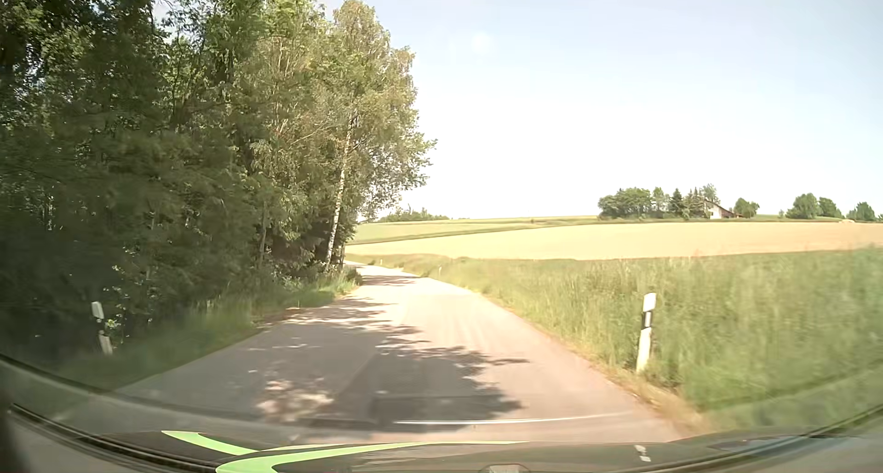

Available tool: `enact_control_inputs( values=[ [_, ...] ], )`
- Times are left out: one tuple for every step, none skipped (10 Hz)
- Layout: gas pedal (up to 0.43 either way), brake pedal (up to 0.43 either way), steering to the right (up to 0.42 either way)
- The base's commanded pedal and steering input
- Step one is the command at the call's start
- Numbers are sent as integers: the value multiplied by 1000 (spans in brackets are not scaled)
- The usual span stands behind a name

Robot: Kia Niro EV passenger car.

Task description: Follow the waypoints while adhering to traffic rules and regulations

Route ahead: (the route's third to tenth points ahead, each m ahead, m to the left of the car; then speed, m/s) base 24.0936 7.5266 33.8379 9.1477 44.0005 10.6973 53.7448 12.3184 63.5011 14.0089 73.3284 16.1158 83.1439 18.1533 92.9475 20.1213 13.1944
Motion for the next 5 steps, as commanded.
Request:
enact_control_inputs(
  values=[
    [79, 0, -18],
    [79, 0, -18],
    [79, 0, -18],
    [79, 0, -18],
    [79, 0, -19]
  ],
)
